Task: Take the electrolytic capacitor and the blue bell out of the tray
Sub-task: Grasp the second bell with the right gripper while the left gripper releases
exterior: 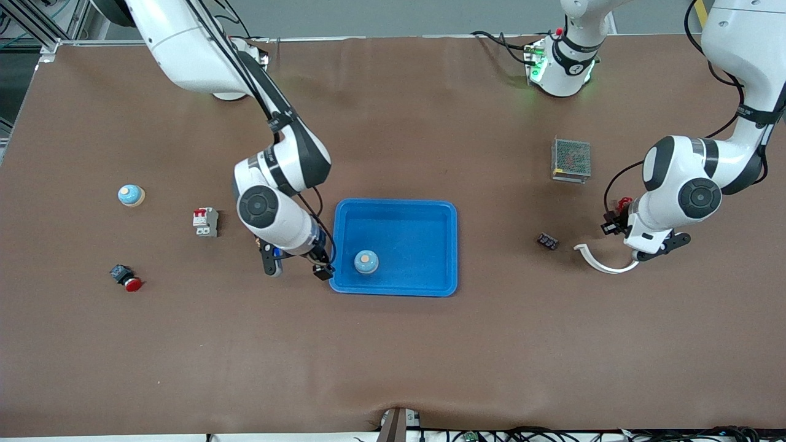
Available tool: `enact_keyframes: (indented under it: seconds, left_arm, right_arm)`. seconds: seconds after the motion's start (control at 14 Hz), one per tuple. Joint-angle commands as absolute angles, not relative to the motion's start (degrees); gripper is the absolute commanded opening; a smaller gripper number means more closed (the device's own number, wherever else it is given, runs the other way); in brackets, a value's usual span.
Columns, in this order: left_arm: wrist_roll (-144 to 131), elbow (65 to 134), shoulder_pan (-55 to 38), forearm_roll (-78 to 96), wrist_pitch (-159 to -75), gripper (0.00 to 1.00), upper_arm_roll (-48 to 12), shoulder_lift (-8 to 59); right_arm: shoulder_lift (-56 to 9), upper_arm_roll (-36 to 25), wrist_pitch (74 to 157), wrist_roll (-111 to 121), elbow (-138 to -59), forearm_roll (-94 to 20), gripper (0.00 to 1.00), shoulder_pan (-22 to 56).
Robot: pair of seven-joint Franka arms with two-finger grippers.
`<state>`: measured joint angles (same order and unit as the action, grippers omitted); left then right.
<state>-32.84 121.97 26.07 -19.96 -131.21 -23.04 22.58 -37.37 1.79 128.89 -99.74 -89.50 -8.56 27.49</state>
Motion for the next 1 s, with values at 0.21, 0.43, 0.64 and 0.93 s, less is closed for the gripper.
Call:
enact_keyframes:
  seconds: [0.21, 0.43, 0.64, 0.93]
  left_arm:
    - [-32.26, 122.08, 27.51, -21.09, -136.84, 0.0, -23.73, 25.66]
    - [-32.26, 121.82, 27.51, -21.09, -137.2, 0.0, -23.73, 26.45]
    - [-32.43, 121.47, 27.6, -21.09, -137.29, 0.15, -23.73, 27.33]
    - [-33.31, 120.85, 27.42, -21.18, -137.11, 1.0, -23.82, 27.16]
  right_arm:
    - [-42.8, 1.05, 129.19, -111.26, -84.2, -4.84, 1.0, 30.93]
    - [-44.21, 1.05, 131.75, -114.43, -84.2, -4.22, 1.0, 32.34]
    - [-45.61, 0.97, 131.75, -116.8, -82.71, -4.04, 1.0, 33.66]
    - [-47.37, 0.97, 133.14, -117.86, -81.65, -3.87, 1.0, 34.63]
